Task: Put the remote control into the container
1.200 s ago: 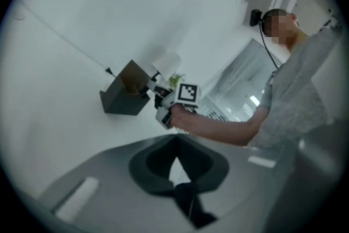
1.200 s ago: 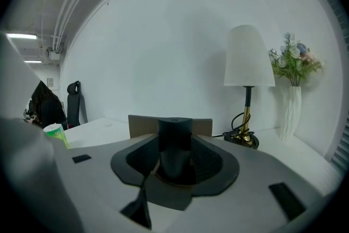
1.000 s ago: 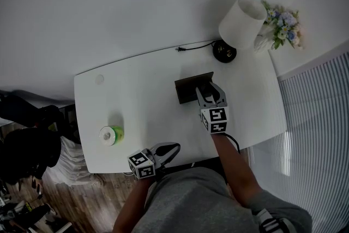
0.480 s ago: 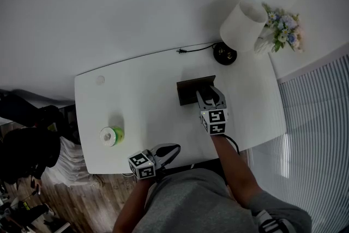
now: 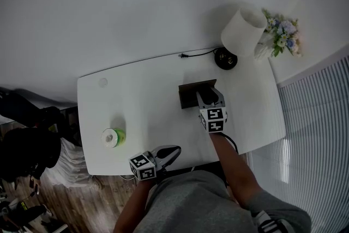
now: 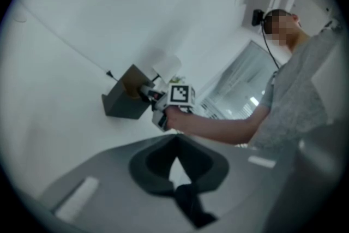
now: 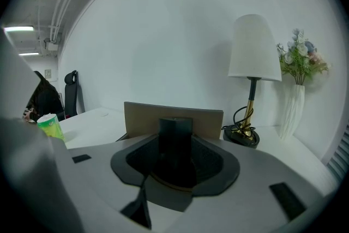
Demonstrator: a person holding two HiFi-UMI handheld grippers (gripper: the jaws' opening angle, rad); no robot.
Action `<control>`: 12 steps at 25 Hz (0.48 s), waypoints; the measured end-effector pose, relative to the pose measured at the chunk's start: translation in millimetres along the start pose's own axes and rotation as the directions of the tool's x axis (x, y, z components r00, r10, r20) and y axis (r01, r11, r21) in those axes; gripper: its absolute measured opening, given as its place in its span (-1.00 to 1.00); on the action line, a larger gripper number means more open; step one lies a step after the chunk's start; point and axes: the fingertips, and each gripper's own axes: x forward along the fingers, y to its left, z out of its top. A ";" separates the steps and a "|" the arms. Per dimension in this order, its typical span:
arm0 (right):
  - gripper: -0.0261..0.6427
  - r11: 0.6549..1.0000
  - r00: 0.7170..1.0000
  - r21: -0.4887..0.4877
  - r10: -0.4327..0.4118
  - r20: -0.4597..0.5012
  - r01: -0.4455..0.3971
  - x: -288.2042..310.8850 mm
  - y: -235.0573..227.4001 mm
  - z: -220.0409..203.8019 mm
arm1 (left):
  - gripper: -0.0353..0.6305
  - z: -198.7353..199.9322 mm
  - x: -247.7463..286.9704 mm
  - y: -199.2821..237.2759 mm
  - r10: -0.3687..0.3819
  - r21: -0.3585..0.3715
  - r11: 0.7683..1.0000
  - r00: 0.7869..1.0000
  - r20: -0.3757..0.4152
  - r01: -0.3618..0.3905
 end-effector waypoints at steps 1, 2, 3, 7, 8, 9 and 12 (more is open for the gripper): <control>-0.36 1.000 1.000 -0.001 -0.005 -0.002 0.005 0.2 -0.1 0.0 | -0.89 0.6 -0.5 -0.2 0.001 0.001 1.000 1.000 0.002 -0.001; -0.36 1.000 1.000 -0.002 -0.010 -0.004 0.010 0.5 -0.3 -0.1 | -0.89 0.9 -0.9 -0.3 0.003 0.002 1.000 1.000 0.003 -0.003; -0.36 1.000 1.000 -0.003 -0.013 -0.006 0.013 0.9 -0.6 -0.2 | -0.89 1.0 -1.3 -0.4 0.004 0.004 1.000 1.000 0.004 -0.004; -0.36 1.000 1.000 0.010 0.016 0.001 -0.016 0.4 2.2 0.4 | -0.89 0.1 -2.8 -1.9 0.000 0.009 1.000 1.000 0.010 0.000; -0.36 1.000 1.000 0.016 0.021 0.006 -0.021 -0.9 2.1 1.5 | -0.89 0.5 -3.1 -2.8 -0.003 0.008 1.000 1.000 0.013 0.003; -0.34 1.000 1.000 0.022 0.020 0.012 -0.020 -2.7 0.9 3.3 | -0.89 1.2 -3.3 -3.5 -0.005 0.009 1.000 1.000 0.015 0.005; -0.28 0.999 0.999 0.037 0.020 0.028 -0.021 -10.4 -4.1 9.0 | -0.89 2.9 -2.8 -5.2 -0.008 0.017 1.000 1.000 0.022 0.007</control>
